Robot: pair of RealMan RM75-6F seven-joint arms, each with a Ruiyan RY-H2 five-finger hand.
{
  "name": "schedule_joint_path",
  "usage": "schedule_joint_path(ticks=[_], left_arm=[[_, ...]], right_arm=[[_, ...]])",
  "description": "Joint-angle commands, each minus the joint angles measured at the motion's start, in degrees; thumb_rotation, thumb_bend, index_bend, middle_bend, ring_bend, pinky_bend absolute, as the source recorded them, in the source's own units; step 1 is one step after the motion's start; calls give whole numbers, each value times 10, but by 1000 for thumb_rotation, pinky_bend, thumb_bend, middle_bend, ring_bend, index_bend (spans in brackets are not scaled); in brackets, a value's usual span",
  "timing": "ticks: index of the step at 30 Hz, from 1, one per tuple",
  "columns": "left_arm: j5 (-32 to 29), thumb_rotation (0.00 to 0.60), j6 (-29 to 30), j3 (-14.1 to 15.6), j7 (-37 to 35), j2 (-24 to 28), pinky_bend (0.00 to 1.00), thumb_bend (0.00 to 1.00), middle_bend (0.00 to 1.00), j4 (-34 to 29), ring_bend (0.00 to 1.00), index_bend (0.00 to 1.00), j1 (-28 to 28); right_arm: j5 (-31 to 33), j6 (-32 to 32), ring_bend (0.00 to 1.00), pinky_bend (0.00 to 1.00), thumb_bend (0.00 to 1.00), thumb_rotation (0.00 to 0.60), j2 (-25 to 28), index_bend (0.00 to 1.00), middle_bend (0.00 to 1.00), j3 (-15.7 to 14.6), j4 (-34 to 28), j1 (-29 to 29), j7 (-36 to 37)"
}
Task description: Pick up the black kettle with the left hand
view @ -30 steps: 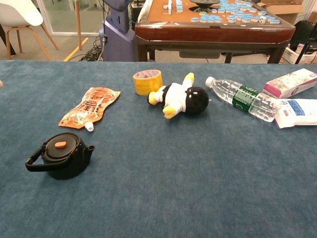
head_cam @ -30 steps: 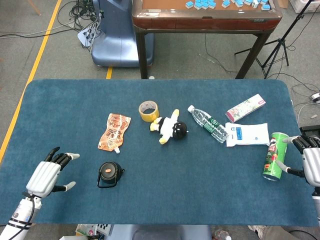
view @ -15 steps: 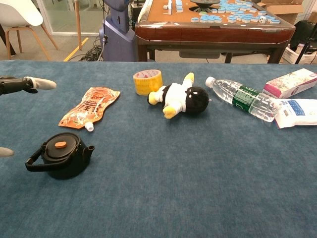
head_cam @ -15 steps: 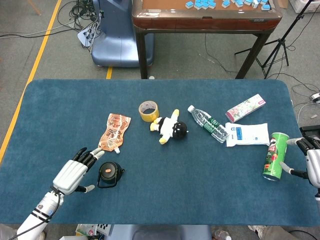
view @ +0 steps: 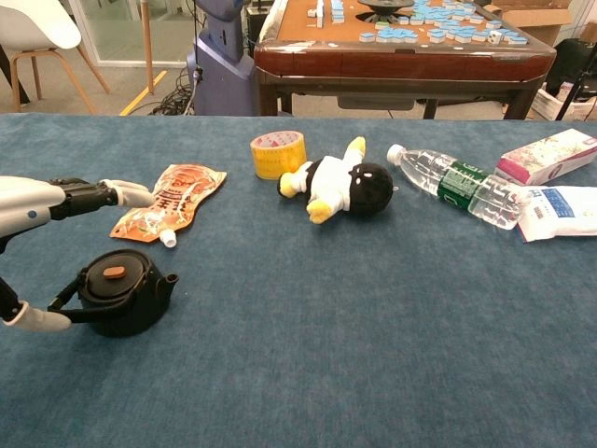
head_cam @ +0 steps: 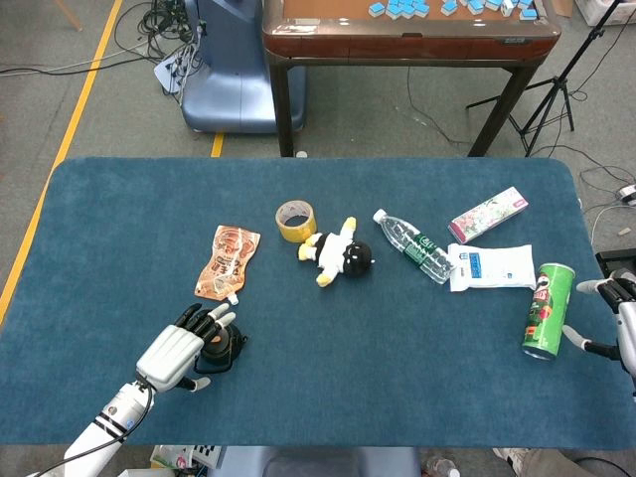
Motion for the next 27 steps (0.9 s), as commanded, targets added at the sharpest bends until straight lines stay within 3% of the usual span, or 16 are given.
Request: schedule_joint_path(ticks=[1, 27], left_arm=[[-9, 600, -4, -1, 4, -8, 0, 115, 0, 8, 66, 0, -5], [-100, 600, -37, -46, 1, -20, 0, 115, 0, 81, 66, 0, -62]], right_arm=[[0, 2, 267, 279, 109, 600, 0, 375, 388, 0, 1, -2, 2], [6, 1, 265, 280, 110, 600, -3, 375, 388, 0, 6, -9, 10]])
